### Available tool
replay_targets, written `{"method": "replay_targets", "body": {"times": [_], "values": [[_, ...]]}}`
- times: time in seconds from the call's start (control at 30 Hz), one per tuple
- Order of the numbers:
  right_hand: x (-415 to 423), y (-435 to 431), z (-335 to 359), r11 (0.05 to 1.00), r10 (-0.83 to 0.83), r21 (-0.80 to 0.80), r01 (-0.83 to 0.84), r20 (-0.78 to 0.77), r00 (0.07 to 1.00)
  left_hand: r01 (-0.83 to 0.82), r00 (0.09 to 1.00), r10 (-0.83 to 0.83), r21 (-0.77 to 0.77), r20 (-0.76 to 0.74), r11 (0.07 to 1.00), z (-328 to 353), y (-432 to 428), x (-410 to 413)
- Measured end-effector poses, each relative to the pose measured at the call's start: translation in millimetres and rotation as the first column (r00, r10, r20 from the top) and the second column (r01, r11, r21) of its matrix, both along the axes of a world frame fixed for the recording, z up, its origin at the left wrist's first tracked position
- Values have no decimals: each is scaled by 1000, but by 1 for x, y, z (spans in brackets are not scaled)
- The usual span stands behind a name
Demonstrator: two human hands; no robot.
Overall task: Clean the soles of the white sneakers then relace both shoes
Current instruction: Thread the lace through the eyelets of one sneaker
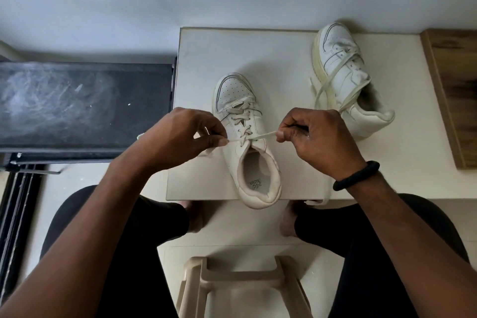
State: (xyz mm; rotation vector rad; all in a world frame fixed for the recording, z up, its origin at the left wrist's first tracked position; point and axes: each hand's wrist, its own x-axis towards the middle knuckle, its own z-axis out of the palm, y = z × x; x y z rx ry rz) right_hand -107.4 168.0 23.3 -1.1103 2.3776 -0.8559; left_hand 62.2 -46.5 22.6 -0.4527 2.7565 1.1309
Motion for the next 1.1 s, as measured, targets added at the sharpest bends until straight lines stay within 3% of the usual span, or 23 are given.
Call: {"method": "replay_targets", "body": {"times": [0.23, 0.5, 0.63, 0.73, 0.87, 0.97, 1.03, 1.1], "values": [[-8, 5, 9, 994, 88, 57, -97, 150, 985, 5, 997, -11, 72, 81, 997, 4, -4, 2], [-18, 10, 15, 913, 248, 302, -273, 117, 962, 39, 980, -55, 85, 192, 996, 10, -13, 9], [-10, 11, 25, 868, 335, 236, -436, 368, 867, -86, 996, 79, 328, 36, 941, 12, -7, 8], [-8, 13, 31, 880, 399, 35, -474, 485, 778, -118, 986, 158, 478, -45, 871, 10, 7, -1], [-7, 8, 26, 914, 404, -280, -295, 541, 737, -208, 957, 290, 640, -24, 739, 5, 29, -13], [0, -2, 13, 880, 360, -470, -67, 567, 741, -292, 914, 403, 768, 48, 570, 3, 37, -18], [8, -12, 4, 860, 280, -490, 146, 689, 668, -330, 885, 455, 821, 97, 467, 1, 40, -20], [14, -20, -4, 841, 175, -418, 342, 810, 560, -340, 878, 468, 821, 101, 459, -1, 42, -21]]}}
